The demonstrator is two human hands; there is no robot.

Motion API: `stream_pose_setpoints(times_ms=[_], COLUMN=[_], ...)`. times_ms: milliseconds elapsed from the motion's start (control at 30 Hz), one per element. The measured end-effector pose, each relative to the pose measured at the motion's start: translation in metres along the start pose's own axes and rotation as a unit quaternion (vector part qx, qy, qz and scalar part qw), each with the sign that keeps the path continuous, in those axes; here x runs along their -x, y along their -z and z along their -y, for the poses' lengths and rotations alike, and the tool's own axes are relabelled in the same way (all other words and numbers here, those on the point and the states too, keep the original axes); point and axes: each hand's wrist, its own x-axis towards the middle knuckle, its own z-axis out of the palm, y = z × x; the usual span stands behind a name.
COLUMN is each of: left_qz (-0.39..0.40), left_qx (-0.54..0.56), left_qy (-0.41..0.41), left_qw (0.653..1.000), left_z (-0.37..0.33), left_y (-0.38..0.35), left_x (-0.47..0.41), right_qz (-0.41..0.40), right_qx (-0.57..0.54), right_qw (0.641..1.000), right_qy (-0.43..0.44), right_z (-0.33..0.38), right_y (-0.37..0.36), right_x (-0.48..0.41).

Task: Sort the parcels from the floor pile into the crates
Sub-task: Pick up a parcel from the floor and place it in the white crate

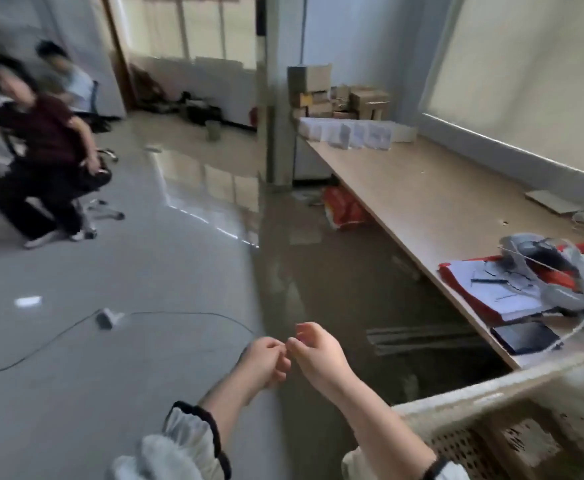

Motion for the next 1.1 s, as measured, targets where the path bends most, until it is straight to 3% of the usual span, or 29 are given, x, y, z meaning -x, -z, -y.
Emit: stream_pose_setpoints(times_ms=[133,267,433,567,733,833,967,1100], left_qz=[-0.122,-0.240,-0.425,-0.532,-0.614,-0.647,-0.660,-0.663], left_qx=[0.044,0.066,0.114,0.204,0.307,0.322,0.360,0.389], left_qy=[0.021,0.059,0.142,0.193,0.208,0.219,0.243,0.252], left_qw=[0.991,0.967,0.887,0.799,0.697,0.656,0.614,0.588], left_z=[0.055,0.134,0.269,0.369,0.445,0.489,0.581,0.712], left_y=[0.136,0.263,0.379,0.416,0.423,0.426,0.425,0.415], left_x=[0.056,0.133,0.248,0.330,0.397,0.406,0.382,0.317], right_qz=[0.102,0.230,0.401,0.491,0.565,0.588,0.613,0.636], right_qx=[0.021,0.048,0.084,0.160,0.254,0.297,0.292,0.256], right_qw=[0.992,0.962,0.892,0.818,0.726,0.672,0.646,0.657], right_qy=[0.070,0.138,0.193,0.254,0.299,0.338,0.349,0.315], right_z=[0.085,0.154,0.202,0.222,0.226,0.212,0.167,0.068], right_y=[-0.118,-0.253,-0.404,-0.491,-0.590,-0.645,-0.730,-0.837], right_x=[0.024,0.076,0.169,0.226,0.270,0.286,0.300,0.294])
